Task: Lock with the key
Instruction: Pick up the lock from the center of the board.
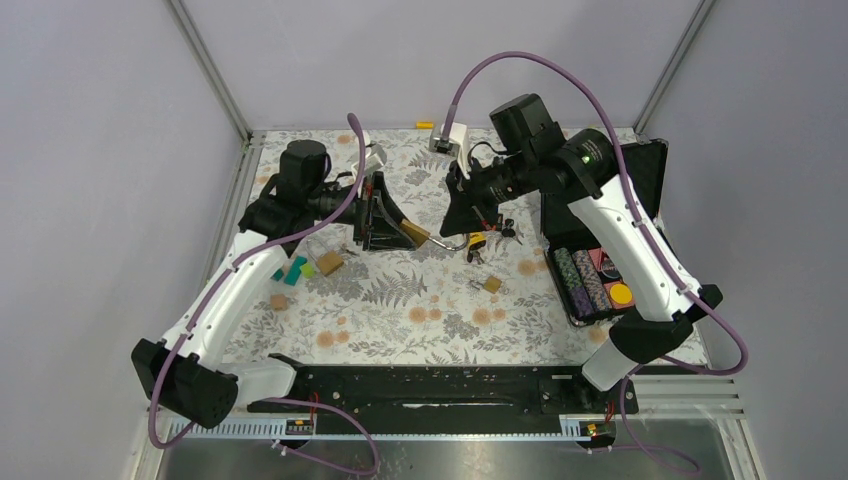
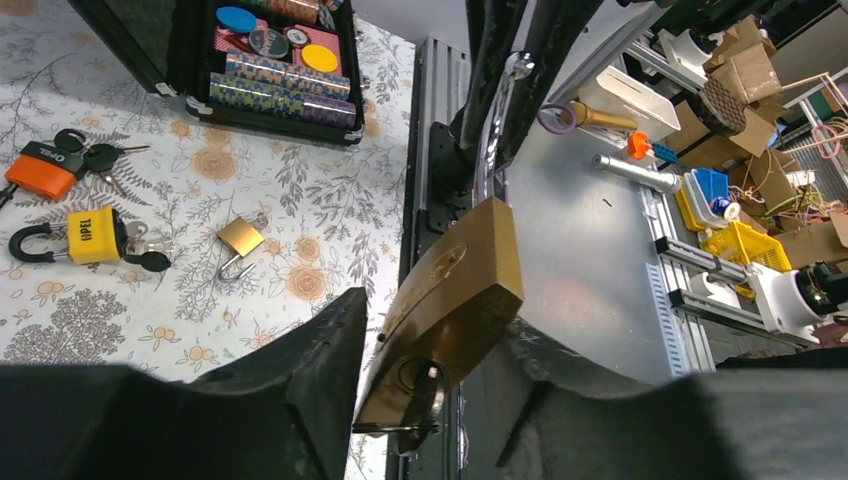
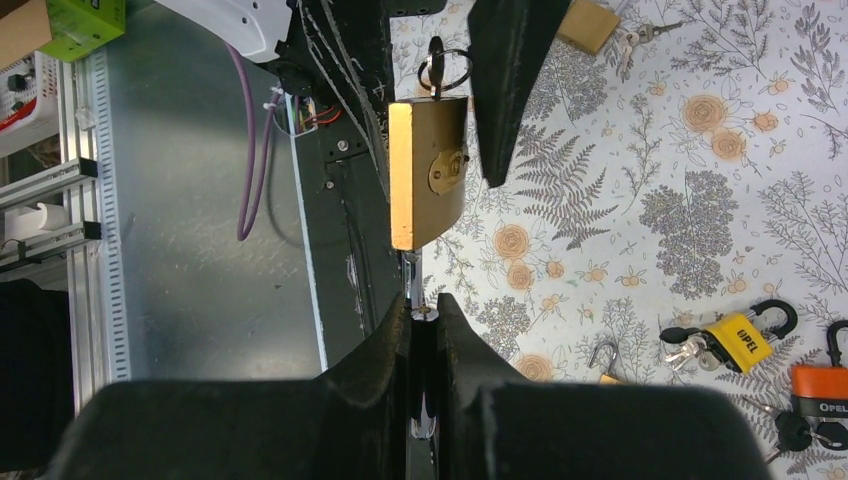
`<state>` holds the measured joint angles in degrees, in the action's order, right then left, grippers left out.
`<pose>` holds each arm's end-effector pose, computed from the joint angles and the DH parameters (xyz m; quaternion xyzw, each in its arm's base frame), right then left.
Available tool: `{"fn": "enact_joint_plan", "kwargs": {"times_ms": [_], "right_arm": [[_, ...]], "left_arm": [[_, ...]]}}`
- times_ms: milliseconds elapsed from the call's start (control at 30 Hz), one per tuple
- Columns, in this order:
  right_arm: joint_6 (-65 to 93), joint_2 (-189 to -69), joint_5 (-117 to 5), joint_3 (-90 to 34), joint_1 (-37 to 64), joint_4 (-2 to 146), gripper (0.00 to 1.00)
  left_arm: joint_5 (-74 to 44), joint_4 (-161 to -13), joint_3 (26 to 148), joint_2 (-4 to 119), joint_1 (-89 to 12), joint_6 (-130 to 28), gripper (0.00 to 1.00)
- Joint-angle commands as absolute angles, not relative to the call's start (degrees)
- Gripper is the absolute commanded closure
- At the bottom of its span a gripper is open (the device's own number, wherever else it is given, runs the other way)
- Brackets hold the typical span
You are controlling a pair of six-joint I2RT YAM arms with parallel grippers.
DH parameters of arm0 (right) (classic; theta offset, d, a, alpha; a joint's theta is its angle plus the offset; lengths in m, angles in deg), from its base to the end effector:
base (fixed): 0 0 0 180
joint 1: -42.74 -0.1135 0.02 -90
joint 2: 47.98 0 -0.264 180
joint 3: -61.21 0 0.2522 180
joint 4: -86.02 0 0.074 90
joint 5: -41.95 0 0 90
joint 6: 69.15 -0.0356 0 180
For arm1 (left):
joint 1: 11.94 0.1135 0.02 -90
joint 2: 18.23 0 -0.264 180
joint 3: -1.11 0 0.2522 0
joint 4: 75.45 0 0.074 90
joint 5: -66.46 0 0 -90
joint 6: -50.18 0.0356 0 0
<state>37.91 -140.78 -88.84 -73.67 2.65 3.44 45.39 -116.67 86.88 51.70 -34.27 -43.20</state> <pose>0.2121 0.2090 0.4806 -0.5353 0.6777 0.3884 0.3213 0.2190 -0.1259 0.3931 0.4131 0.6375 -0.5643 0.3232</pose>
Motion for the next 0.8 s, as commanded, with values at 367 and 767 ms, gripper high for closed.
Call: {"fn": "enact_joint_plan", "kwargs": {"times_ms": [367, 767], "right_arm": [[34.16, -141.97, -94.38, -80.74, 2.12, 5.06, 1.0], [30.87, -139.74, -88.75, -79.09, 2.09, 10.86, 0.27]], "left_arm": [[50.52, -116.43, 90.55, 52.11, -34.82, -41.14, 1.0], [33.47, -103.58, 87.22, 46.6, -34.32, -47.96, 1.0]]}}
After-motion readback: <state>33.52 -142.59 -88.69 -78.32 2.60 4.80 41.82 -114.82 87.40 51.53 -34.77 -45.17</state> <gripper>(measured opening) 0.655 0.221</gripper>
